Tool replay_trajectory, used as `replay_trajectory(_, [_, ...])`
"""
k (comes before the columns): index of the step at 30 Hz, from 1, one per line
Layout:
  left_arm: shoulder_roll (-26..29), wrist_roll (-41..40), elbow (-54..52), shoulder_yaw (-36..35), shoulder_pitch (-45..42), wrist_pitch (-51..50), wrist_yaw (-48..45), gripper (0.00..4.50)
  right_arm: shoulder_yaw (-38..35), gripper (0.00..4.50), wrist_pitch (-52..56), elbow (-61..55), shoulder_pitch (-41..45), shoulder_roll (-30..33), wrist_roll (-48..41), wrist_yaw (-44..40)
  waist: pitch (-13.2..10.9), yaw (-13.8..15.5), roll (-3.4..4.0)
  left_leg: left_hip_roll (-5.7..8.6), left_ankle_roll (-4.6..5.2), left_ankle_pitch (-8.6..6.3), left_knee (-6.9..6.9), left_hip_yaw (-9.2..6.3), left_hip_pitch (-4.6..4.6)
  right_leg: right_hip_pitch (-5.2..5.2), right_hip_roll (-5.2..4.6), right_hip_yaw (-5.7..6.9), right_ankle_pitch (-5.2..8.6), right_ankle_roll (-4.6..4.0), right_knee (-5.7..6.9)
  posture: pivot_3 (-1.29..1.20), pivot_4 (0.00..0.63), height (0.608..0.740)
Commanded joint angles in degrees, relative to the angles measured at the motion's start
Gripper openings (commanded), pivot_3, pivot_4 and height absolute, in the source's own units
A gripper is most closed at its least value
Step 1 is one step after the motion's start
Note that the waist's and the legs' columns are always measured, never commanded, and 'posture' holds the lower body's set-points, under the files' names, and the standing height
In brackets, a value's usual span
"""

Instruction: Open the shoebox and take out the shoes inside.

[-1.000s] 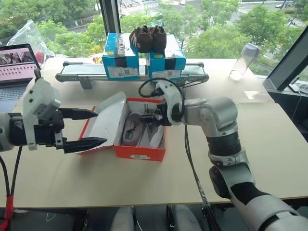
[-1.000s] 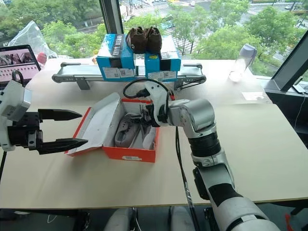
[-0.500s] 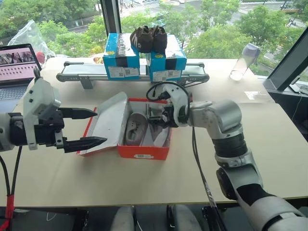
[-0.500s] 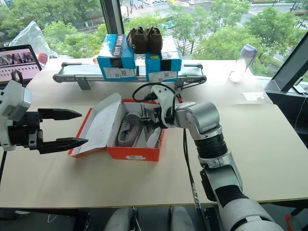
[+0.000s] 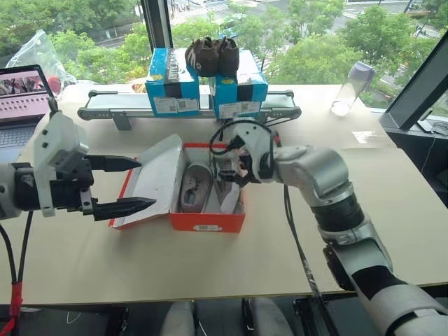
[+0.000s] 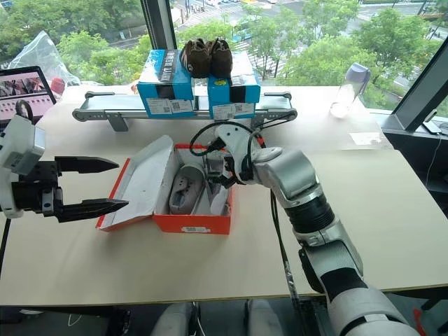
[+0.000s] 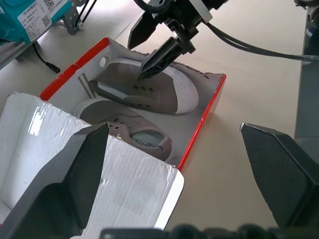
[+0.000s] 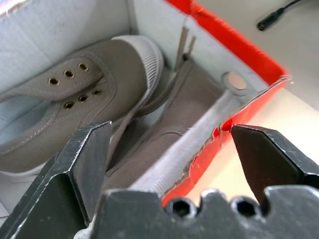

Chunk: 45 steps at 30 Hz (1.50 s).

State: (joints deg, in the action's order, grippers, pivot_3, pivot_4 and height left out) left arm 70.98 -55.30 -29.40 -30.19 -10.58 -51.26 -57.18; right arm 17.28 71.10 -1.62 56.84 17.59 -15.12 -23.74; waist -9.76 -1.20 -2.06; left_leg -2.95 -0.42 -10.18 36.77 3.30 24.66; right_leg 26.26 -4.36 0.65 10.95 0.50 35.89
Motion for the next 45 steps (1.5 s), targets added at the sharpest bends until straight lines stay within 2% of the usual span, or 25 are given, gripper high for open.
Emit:
replay_trajectory(1, [0.1,0.1,-0.9,-1.5,-0.4,0.0,0.4,4.50,1.3,4.48,-5.6,-1.5,4.4,0.9,2.4,-1.3,0.0,0.0,0.00,0.00,0.00,0.00,0.00,0.00,0.00,0.00,0.00,0.00,0.00,0.00,0.00,0.00,0.150,0.740])
replay_trajectory(7, [-0.3,-0.2,-1.5,-1.9,-0.2,-0.4,1.1,4.50,6.7,4.48,-11.2,0.0,4.9,1.1,6.3,-3.2,0.0,0.0,0.00,-0.02,0.00,0.00,0.00,-0.01,0.00,0.00,0.01,0.02,0.01,0.00,-0.01,0.00,0.150,0.740])
replay_trajectory(14, [-0.6,-0.4,-2.0,-2.1,-0.1,-0.6,1.6,4.50,11.7,4.48,-19.0,8.8,2.2,-1.3,11.3,-3.7,0.0,0.0,-0.01,-0.01,0.00,0.00,0.00,0.00,0.01,0.00,0.01,0.01,0.00,-0.01,0.01,0.00,0.150,0.740])
replay_trajectory(25, [-1.0,-1.3,-3.2,-2.8,0.0,-1.9,2.5,4.50,11.6,4.48,-21.5,15.3,0.2,-3.6,15.2,-4.8,0.0,0.0,-0.04,-0.01,0.00,0.01,0.02,0.00,-0.18,-0.11,0.01,0.00,0.01,-0.06,0.07,0.00,0.150,0.740])
replay_trajectory(27, [-1.0,-1.5,-3.4,-2.9,0.0,-2.0,2.7,4.50,11.8,4.48,-21.8,15.5,0.0,-3.5,16.1,-5.1,0.0,0.0,-0.04,-0.01,-0.01,0.01,0.02,0.00,-0.27,-0.17,0.01,-0.01,0.18,-0.36,0.11,0.00,0.150,0.740])
replay_trajectory(33, [-1.2,-1.9,-3.8,-3.2,0.2,-2.4,3.0,4.50,14.7,4.48,-23.1,13.5,1.6,0.2,21.4,-6.9,0.0,0.0,-0.04,-0.01,-0.03,0.04,0.02,0.00,-0.36,-0.20,0.01,-0.03,0.17,-0.40,0.17,0.00,0.150,0.740])
replay_trajectory(42, [-1.9,-0.8,-3.6,-1.6,0.0,-1.3,2.9,4.50,14.1,4.48,-17.6,6.5,1.9,3.7,23.0,-11.0,0.0,0.3,-0.04,0.00,-0.06,0.08,0.02,0.02,-0.19,-0.09,0.00,-0.03,0.17,-0.38,0.14,0.00,0.150,0.740])
replay_trajectory(45, [-2.0,-0.5,-3.4,-1.0,-0.2,-1.0,2.8,4.50,14.0,4.48,-16.3,5.8,1.1,4.2,23.2,-11.3,0.0,0.4,-0.04,0.00,-0.05,0.07,0.01,0.00,-0.05,0.00,0.02,-0.01,0.06,-0.10,0.13,0.00,0.150,0.740])
